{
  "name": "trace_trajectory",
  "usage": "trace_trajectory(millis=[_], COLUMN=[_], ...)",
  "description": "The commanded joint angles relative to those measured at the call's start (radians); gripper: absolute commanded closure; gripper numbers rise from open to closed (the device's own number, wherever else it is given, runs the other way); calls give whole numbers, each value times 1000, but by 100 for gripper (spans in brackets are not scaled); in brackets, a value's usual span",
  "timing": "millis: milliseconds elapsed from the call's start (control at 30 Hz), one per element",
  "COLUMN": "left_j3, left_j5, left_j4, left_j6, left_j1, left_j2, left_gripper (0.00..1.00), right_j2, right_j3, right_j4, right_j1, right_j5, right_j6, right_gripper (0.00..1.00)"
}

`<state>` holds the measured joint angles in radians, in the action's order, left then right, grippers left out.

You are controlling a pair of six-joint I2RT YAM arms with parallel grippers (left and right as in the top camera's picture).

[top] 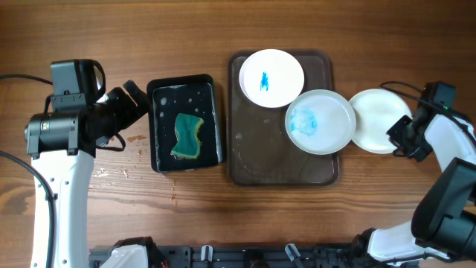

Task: Clean dirty plates on tray and stack at the side
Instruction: 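Set the plate on the table right of the tray and release, then grip the rim of the lower plate on the tray with right gripper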

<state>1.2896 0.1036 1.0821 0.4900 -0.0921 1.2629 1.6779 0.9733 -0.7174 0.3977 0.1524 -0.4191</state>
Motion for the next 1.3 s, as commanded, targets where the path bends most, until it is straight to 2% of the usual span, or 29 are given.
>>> trace_trajectory(millis=[0, 67, 167, 267, 300, 367, 467, 533, 567, 600, 833, 933, 1000, 1100, 1200, 1233, 1267], left_j3=[12, 12, 12, 12, 12, 12, 12, 12, 12, 12, 12, 12, 12, 12, 12, 12, 12], left_j5=[11, 11, 11, 11, 11, 11, 11, 11, 11, 11, 11, 11, 11, 11, 23, 89, 130], left_j4=[0, 0, 0, 0, 0, 0, 0, 0, 0, 0, 0, 0, 0, 0, -2, -3, -3], left_j6=[-15, -15, -15, -15, -15, -15, -15, -15, -15, -15, -15, -15, -15, -15, -7, -4, -4], left_j1=[-5, -5, -5, -5, -5, -5, -5, -5, -5, -5, -5, -5, -5, -5, -5, -5, -5], left_j2=[-6, -6, -6, -6, -6, -6, -6, -6, -6, -6, -6, -6, -6, -6, -6, -6, -6], left_gripper=[0, 0, 0, 0, 0, 0, 0, 0, 0, 0, 0, 0, 0, 0, 0, 0, 0], right_j2=[-114, -191, -244, -192, -161, -53, 45, 81, 85, 81, -105, -191, -184, -146, -80, -63, -68], right_j3=[85, 112, 111, 51, 33, 27, 27, 27, 27, 28, 51, 50, 27, -69, -140, -142, -137], right_j4=[-43, -43, -51, 2, 33, 106, 179, 192, 188, 161, -11, -121, -174, -63, 86, 113, 118], right_j1=[-5, -8, -56, -184, -217, -274, -281, -281, -281, -281, -302, -370, -480, -613, -679, -675, -668], right_j5=[-55, -250, -467, -428, -372, -271, -193, -189, -190, -195, -273, -335, -335, -334, -307, -235, -214], right_j6=[31, 144, 216, 233, 232, 227, 226, 226, 226, 224, 203, 203, 198, 126, -17, -74, -77], right_gripper=[64, 49, 49, 47, 42, 41, 41, 54, 80, 95, 96, 96, 96, 96, 95, 96, 90])
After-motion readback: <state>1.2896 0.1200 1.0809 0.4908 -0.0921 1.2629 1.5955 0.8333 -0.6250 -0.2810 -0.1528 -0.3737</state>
